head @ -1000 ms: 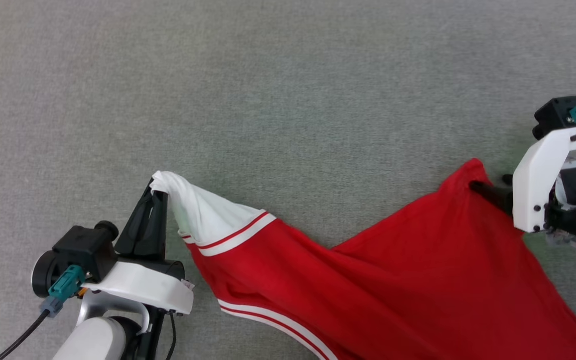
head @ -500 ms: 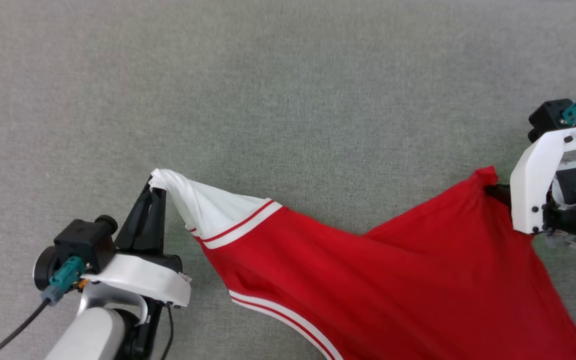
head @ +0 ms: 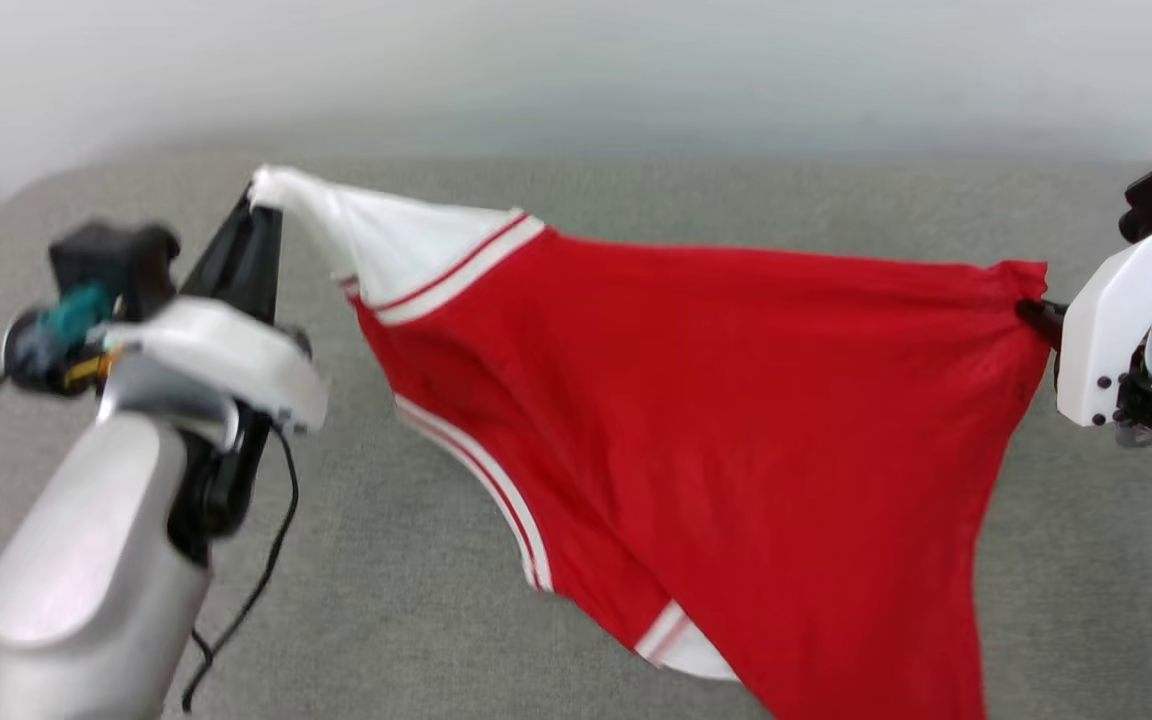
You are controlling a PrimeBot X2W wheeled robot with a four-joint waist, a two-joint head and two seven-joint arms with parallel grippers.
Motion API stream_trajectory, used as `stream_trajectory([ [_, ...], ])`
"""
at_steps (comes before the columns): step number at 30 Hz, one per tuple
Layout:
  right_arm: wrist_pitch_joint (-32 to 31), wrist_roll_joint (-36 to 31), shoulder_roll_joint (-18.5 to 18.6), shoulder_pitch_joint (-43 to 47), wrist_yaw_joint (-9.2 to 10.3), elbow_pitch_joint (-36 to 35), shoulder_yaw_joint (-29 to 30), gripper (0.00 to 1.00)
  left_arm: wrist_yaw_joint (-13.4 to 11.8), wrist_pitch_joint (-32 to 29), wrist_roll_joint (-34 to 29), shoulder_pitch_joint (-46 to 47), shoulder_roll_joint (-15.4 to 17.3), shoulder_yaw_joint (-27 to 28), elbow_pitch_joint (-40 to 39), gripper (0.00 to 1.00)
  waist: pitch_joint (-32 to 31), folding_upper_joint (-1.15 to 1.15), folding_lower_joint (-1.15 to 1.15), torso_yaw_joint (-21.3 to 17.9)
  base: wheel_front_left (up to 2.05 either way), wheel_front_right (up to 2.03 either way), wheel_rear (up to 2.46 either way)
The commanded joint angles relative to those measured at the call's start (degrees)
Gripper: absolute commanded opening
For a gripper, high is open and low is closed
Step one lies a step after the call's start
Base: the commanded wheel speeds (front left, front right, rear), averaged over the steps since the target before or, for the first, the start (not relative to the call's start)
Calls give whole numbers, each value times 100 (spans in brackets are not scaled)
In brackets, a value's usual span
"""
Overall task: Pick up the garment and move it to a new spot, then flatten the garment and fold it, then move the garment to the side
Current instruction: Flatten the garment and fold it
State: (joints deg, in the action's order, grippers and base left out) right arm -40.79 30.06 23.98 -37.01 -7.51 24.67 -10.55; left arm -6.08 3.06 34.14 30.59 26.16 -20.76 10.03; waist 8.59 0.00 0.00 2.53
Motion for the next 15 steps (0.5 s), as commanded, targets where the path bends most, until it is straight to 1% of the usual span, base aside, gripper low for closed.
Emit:
stream_trajectory([
  [1,37,0,-36,-99,4,68,25,0,48,-33,-7,148,-42,-44,128,0,-260,0,0,-105,0,0,0],
  [5,227,-132,-94,-396,4,337,158,0,283,-174,40,974,-153,-83,1017,0,-491,0,0,-243,0,0,0],
  [9,463,-302,-107,-811,5,514,198,0,502,-118,34,1712,-240,-94,1792,0,-544,0,0,-376,0,0,0],
  [11,491,-348,-101,-1056,5,593,177,0,588,-123,110,2055,-306,-43,2110,0,-482,0,0,-435,0,0,0],
  [15,637,-443,-71,-1682,5,622,251,0,656,-80,-58,2895,-228,-56,2527,0,-163,0,0,-519,0,0,0],
])
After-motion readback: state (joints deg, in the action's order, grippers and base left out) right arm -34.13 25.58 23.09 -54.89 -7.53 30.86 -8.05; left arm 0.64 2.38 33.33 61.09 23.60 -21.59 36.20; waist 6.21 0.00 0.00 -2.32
